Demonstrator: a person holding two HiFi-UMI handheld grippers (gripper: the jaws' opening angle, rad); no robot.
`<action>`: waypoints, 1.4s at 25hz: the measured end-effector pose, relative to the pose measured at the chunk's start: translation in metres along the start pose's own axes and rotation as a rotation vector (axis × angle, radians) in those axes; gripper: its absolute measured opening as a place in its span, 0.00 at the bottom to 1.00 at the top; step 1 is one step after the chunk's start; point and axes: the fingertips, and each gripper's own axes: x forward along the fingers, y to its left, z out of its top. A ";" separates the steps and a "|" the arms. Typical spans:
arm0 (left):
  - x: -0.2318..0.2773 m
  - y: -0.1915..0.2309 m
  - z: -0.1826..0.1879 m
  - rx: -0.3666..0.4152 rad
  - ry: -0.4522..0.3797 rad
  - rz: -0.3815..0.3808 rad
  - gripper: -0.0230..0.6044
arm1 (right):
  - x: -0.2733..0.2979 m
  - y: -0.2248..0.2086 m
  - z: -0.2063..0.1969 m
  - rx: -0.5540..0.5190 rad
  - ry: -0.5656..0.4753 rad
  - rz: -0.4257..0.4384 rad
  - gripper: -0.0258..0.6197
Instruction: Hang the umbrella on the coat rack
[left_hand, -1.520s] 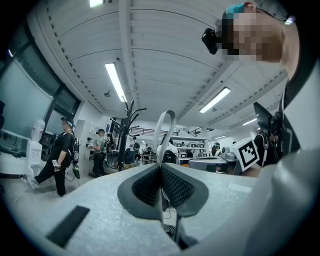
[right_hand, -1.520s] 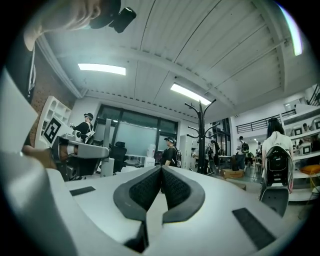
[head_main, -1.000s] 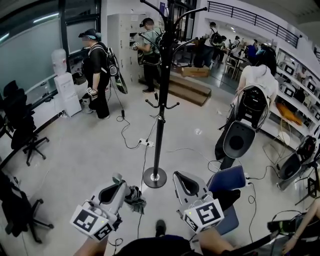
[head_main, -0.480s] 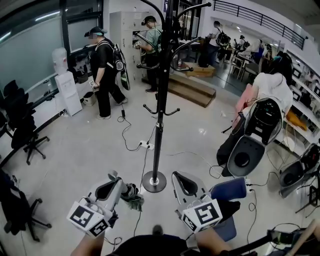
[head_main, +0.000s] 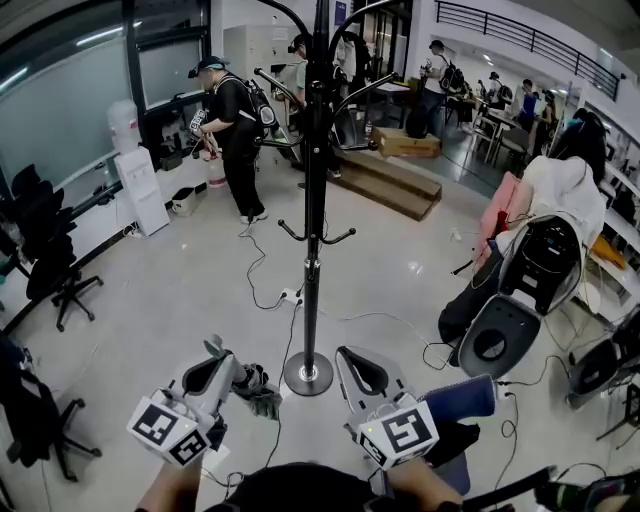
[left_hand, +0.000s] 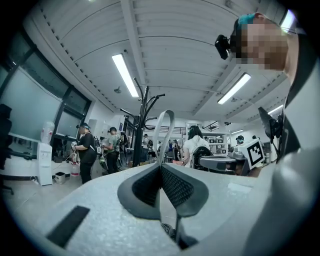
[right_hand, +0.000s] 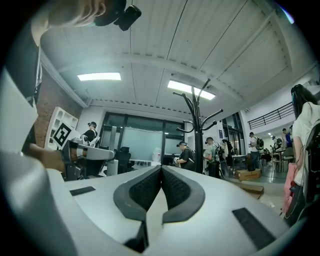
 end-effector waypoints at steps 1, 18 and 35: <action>0.004 0.000 0.000 0.002 0.001 0.005 0.05 | 0.001 -0.003 -0.001 -0.002 -0.001 0.008 0.04; 0.077 0.031 -0.025 -0.011 0.054 -0.048 0.05 | 0.034 -0.043 -0.022 0.009 0.007 -0.019 0.04; 0.179 0.179 -0.064 0.024 0.115 -0.104 0.05 | 0.135 -0.077 -0.045 0.031 0.095 -0.190 0.04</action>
